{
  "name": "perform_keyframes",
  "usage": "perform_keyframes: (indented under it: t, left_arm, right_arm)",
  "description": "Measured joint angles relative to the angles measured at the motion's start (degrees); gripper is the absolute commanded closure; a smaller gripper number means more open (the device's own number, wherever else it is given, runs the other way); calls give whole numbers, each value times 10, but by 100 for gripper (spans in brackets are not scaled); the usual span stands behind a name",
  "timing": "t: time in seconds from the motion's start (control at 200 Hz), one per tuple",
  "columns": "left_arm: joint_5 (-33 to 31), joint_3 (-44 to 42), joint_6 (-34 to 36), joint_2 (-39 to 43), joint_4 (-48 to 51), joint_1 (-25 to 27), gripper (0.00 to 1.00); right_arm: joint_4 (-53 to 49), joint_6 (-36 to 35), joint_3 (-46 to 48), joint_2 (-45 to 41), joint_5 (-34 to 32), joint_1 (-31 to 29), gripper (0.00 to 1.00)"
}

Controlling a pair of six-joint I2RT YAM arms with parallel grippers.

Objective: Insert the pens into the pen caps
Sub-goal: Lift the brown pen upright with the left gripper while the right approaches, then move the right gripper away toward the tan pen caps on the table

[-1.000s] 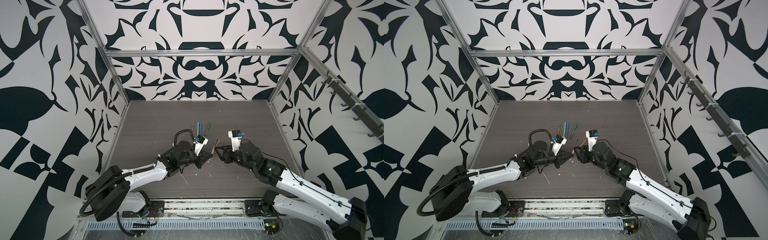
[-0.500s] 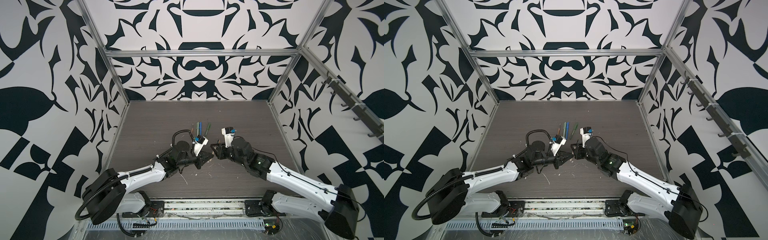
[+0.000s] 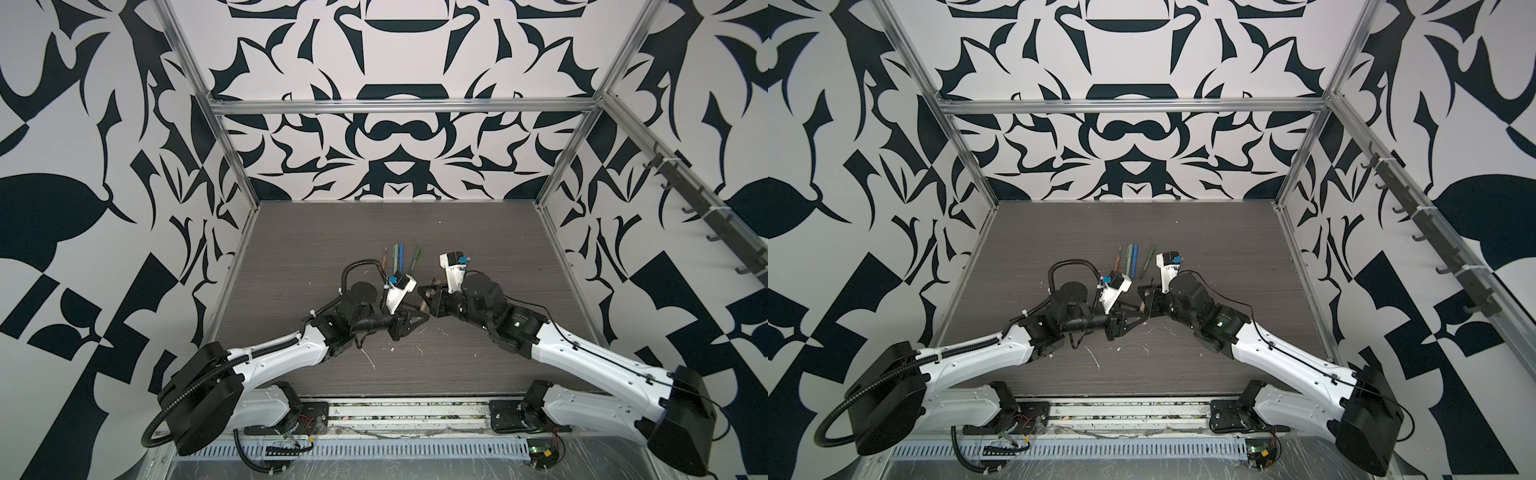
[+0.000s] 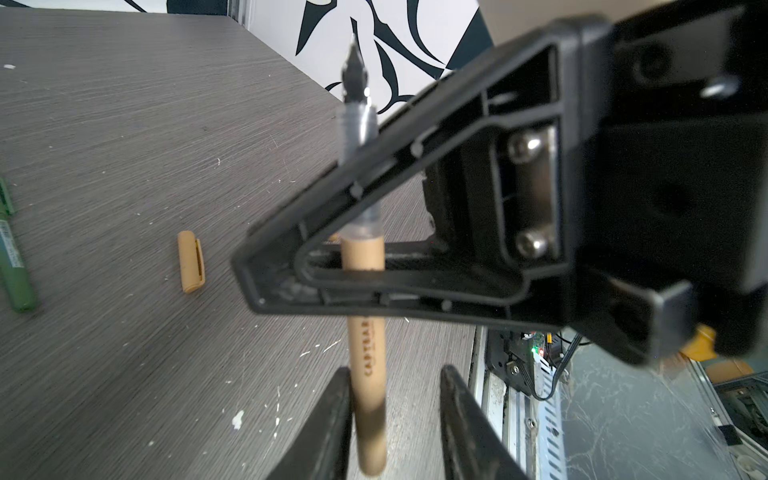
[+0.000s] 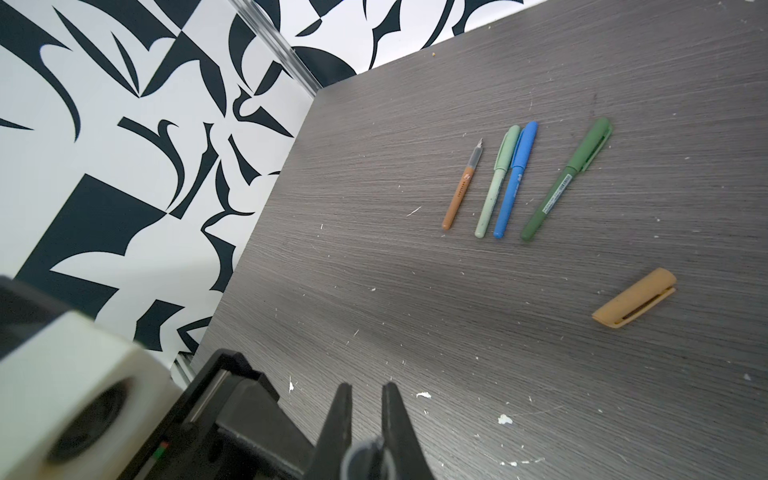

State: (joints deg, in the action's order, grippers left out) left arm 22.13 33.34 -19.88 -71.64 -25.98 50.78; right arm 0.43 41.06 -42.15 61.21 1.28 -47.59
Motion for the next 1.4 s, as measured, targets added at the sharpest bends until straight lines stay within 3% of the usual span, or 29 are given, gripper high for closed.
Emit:
perform_keyframes:
  t: [0.3,0.39,0.445,0.6,0.88,1.09,1.255,1.4]
  left_arm:
    - [-10,0,-13,-7,-9,-2,91]
    - [-16,0,-15,-7,-9,-1,93]
    - [-24,0,-13,-7,-10,-1,94]
    - [-73,-22,-9,9,-9,-1,95]
    - [-150,-91,7,110,-7,-3,96]
    - [-168,-139,19,171,-40,-3,97]
    - [-159,-172,14,183,-73,-3,97]
    - [-140,-192,4,193,-90,-3,97]
  right_arm:
    - [16,13,4,0,17,0,100]
    - [20,15,6,0,21,2,70]
    - [19,19,6,-2,24,3,62]
    - [-19,16,6,-43,14,3,56]
    - [-165,-45,-38,-117,-73,30,54]
    - [-218,-98,-88,10,-83,115,51]
    - [-220,-132,-102,144,-102,118,47]
    - [-232,-161,-195,299,-119,119,45]
